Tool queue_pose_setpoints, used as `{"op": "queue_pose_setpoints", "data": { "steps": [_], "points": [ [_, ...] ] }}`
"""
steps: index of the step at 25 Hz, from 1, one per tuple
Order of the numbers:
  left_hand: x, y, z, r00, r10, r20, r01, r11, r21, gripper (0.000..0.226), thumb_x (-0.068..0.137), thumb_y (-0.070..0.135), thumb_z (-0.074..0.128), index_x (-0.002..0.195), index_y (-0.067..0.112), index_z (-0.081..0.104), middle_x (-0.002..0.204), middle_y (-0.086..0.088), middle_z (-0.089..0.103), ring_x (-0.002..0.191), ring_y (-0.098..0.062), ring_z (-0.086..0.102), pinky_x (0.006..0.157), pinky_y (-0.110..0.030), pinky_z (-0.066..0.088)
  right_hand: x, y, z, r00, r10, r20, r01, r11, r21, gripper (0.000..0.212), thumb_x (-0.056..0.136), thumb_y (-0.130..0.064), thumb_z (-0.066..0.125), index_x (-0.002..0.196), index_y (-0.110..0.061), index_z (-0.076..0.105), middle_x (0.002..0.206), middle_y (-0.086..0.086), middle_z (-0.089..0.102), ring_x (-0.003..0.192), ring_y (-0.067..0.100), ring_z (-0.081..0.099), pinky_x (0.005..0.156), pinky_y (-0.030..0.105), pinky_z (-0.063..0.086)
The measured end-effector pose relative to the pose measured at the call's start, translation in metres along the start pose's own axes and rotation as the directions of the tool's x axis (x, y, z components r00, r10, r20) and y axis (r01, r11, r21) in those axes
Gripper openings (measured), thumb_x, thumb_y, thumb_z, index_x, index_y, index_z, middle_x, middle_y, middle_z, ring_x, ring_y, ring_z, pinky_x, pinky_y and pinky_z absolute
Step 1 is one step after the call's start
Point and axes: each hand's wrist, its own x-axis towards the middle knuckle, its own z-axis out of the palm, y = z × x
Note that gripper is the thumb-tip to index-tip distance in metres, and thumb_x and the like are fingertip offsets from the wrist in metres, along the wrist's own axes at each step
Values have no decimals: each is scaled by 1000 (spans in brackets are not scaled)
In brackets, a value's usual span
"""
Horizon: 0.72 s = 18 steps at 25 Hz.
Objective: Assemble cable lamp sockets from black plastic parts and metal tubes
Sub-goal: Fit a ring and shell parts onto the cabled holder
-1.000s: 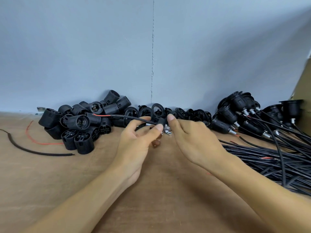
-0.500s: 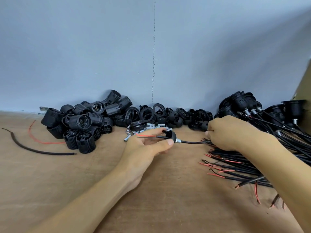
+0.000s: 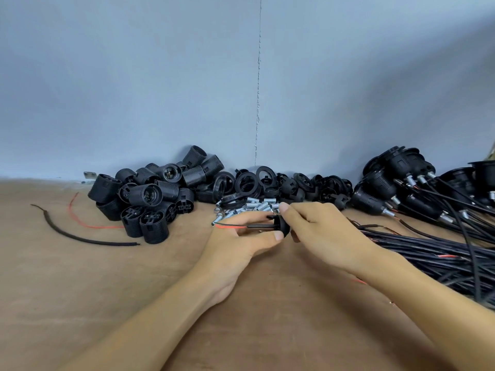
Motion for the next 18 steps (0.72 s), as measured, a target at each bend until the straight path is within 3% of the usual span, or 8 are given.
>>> {"op": "queue_pose_setpoints", "data": {
  "steps": [3, 6, 8, 11, 13, 16, 18],
  "points": [
    [1, 3, -6, 1000, 13, 26, -15, 998, 63, 31, 78, -2, 80, 103, 16, 78, 98, -5, 79, 88, -13, 74, 77, -24, 60, -1, 9, 5, 1000, 2, -17, -3, 998, -64, 58, 101, -58, 30, 64, -18, 48, 53, -5, 44, 54, 9, 38, 55, 26, 34],
    [4, 4, -10, 1000, 10, 19, -12, 988, 153, 34, 77, 0, 83, 104, 18, 75, 95, -1, 80, 83, -10, 72, 63, -19, 54, 0, 14, 6, 1000, -6, -4, 6, 995, -102, 56, 97, -64, 27, 66, -23, 49, 57, -12, 50, 57, 9, 42, 57, 32, 35],
    [7, 3, -11, 1000, -14, 4, 13, 986, 167, 36, 75, -2, 84, 105, 13, 71, 93, -1, 80, 78, -10, 72, 61, -19, 53, -1, 15, 10, 1000, -27, -15, 25, 995, -92, 49, 95, -67, 27, 69, -35, 54, 65, -21, 56, 63, 4, 49, 60, 31, 38],
    [8, 2, -14, 999, -42, 22, 38, 987, 156, 29, 75, -7, 82, 98, 7, 72, 86, -7, 79, 73, -13, 71, 67, -21, 55, -2, 15, 15, 994, -98, -40, 97, 995, -24, 38, 88, -71, 41, 110, -47, 60, 93, -20, 62, 89, -2, 57, 76, 20, 44],
    [9, 2, -17, 999, -34, 22, 30, 982, 187, 25, 75, -8, 80, 90, 11, 75, 81, -7, 77, 74, -15, 70, 71, -23, 58, -5, 14, 17, 986, -167, -7, 167, 985, -41, 45, 89, -66, 51, 127, -43, 55, 104, -20, 59, 98, -3, 55, 79, 11, 40],
    [10, 2, -20, 1000, -14, -26, 19, 974, 226, 30, 76, -13, 75, 91, 13, 73, 82, -3, 78, 74, -16, 70, 73, -27, 58, -5, 14, 22, 972, -235, -6, 233, 968, -93, 28, 95, -45, 60, 121, -35, 65, 103, -20, 61, 98, -7, 53, 81, 5, 34],
    [10, 1, -20, 996, 38, -84, -7, 940, 340, 35, 78, -11, 70, 94, 20, 71, 86, 1, 78, 74, -13, 69, 73, -28, 57, -5, 16, 23, 974, -226, -22, 223, 968, -112, 25, 96, -37, 61, 120, -32, 67, 105, -16, 62, 97, -6, 52, 81, 3, 33]
  ]
}}
